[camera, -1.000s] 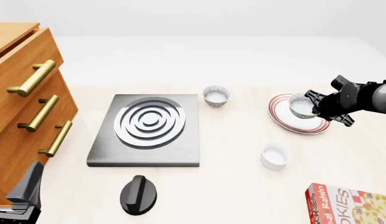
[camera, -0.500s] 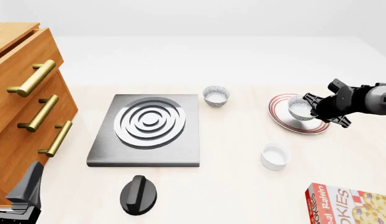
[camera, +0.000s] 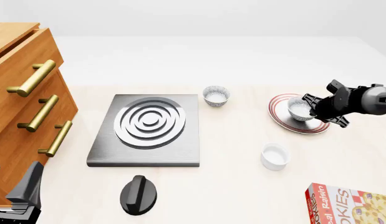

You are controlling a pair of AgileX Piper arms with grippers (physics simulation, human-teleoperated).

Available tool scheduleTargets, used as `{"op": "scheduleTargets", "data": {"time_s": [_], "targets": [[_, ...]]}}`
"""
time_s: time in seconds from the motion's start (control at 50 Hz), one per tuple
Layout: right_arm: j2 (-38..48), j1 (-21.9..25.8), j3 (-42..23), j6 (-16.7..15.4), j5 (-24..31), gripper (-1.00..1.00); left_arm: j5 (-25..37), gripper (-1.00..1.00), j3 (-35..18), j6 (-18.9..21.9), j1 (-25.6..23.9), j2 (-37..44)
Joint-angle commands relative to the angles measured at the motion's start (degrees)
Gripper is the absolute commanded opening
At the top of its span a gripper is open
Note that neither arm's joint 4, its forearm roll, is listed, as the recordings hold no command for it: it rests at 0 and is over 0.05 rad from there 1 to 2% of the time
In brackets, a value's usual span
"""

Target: Pick the akita bowl next to the cookies box and place it on the plate.

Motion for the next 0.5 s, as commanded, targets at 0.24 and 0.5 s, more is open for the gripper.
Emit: {"op": "scheduleTargets", "data": {"time_s": [0.24, 0.5], "targets": [[1.5, 0.2, -2.7, -0.1, 0.2, 1.00, 0.0, 1.00, 0.0, 0.0, 0.0, 0.0], [-0.2, 0.0, -1.0, -0.5, -0.8, 1.00, 0.0, 1.00, 0.0, 0.0, 0.0, 0.0]]}}
